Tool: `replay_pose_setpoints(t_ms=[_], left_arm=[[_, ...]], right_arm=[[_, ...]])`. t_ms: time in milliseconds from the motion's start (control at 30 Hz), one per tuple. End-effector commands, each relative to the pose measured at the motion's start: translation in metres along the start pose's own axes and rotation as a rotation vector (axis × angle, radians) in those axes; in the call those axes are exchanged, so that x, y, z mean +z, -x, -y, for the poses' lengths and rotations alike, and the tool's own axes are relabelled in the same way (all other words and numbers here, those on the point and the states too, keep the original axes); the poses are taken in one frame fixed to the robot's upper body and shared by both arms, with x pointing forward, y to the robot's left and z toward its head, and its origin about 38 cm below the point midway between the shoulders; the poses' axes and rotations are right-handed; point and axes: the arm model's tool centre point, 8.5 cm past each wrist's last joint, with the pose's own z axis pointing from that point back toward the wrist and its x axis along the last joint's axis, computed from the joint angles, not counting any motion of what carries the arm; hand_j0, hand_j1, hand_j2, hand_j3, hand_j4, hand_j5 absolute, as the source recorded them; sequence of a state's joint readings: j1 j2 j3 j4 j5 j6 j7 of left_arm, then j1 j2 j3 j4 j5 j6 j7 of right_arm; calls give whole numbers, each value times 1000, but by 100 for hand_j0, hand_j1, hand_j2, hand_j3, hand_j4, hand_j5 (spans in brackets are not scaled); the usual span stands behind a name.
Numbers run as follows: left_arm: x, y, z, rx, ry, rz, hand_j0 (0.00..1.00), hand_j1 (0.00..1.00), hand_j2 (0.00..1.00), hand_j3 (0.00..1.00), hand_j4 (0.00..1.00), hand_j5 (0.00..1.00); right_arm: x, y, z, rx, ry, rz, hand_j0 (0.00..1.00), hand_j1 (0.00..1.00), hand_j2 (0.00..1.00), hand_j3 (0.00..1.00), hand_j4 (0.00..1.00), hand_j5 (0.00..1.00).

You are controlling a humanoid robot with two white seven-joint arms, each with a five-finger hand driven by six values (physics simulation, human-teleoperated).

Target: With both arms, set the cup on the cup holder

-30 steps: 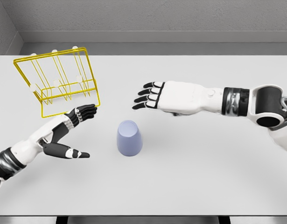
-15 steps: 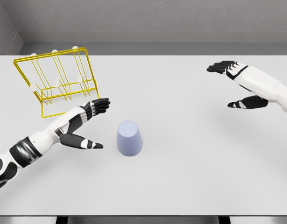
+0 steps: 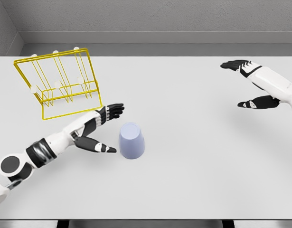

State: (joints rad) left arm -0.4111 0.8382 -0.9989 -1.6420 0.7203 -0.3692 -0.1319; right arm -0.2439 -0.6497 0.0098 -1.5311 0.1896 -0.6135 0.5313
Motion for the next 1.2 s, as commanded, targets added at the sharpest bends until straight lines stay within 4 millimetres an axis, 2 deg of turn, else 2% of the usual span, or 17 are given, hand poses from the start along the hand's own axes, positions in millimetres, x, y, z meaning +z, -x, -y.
replay_pose_setpoints(t_ms=[0, 500, 833, 1167], left_arm=[[-1, 6, 3, 13, 3, -13, 100, 100, 100, 100, 100, 100], [-13, 13, 12, 61, 16, -34, 100, 100, 100, 100, 100, 100], [-19, 27, 14, 70, 20, -64, 100, 100, 100, 100, 100, 100], [-38, 32, 21, 82, 35, -71, 100, 100, 100, 100, 100, 100]], right_arm=[[0, 0, 2, -5, 7, 1, 100, 100, 100, 100, 100, 100], [1, 1, 0, -8, 3, -2, 100, 100, 100, 100, 100, 100], [1, 1, 0, -7, 4, -4, 100, 100, 100, 100, 100, 100], [1, 2, 0, -9, 3, -7, 100, 100, 100, 100, 100, 100]])
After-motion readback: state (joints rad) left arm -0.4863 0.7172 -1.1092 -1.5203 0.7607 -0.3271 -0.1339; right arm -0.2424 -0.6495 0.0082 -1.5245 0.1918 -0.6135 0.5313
